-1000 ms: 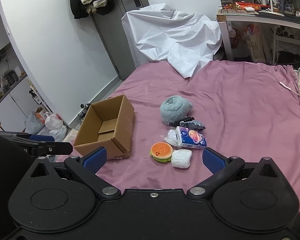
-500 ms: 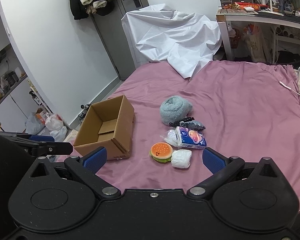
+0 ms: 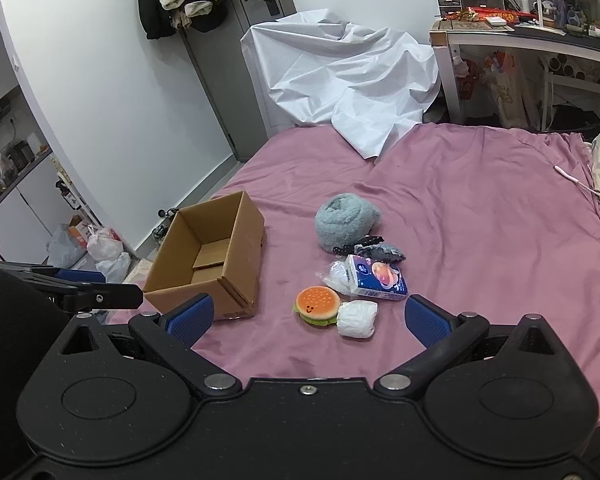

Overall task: Organize soft objects
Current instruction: 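Move both tools toward the soft items beside the cardboard box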

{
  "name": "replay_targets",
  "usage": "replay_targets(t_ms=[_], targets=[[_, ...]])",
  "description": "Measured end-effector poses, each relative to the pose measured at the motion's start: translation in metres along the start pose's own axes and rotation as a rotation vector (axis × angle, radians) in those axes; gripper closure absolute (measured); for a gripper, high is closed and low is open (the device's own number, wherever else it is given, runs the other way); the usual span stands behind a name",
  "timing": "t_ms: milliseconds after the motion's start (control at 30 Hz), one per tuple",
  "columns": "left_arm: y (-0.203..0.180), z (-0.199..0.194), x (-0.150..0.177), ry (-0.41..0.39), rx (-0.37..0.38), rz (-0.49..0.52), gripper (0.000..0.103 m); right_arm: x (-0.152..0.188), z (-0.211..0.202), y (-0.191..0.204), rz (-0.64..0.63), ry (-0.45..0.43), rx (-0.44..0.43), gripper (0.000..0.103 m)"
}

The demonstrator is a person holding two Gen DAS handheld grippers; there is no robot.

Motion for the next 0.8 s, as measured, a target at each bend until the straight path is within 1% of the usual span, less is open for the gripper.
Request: replay_targets(t_ms=[367, 533, 600, 800], targets=[[-0.0012, 0.0006, 0.0002, 0.002, 0.000, 0.006, 0.001, 0.0004, -0.0007, 0.0004, -0.002, 0.001, 0.001, 0.000], [-0.0003, 0.0072, 0.0013, 0.008, 0.015, 0.023, 0.001, -0.0005, -0.0017, 0.0012, -0.017, -0.003, 0.004, 0.000], [0.0000, 0.0085, 0.0008, 0.007, 0.024, 0.035, 0.001, -0.0007, -0.0019, 0.0010, -0.018, -0.003, 0.002, 0.000], [-0.0061, 0.0069, -0.0074, -0.023, 0.020, 0.097, 0.001, -0.0023, -0.0031, 0.0001, -0.038, -0.030, 0.001, 0.000]])
Point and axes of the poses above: each gripper's, at about its wrist camera, not at the fingertips, and z roughly the way its jaws point, y to its left, x to its underside, the point moved 5 cm from there along z, roughly the way its jaws point, and after that the axes turned 10 degrees about y, right-handed, at the moved point
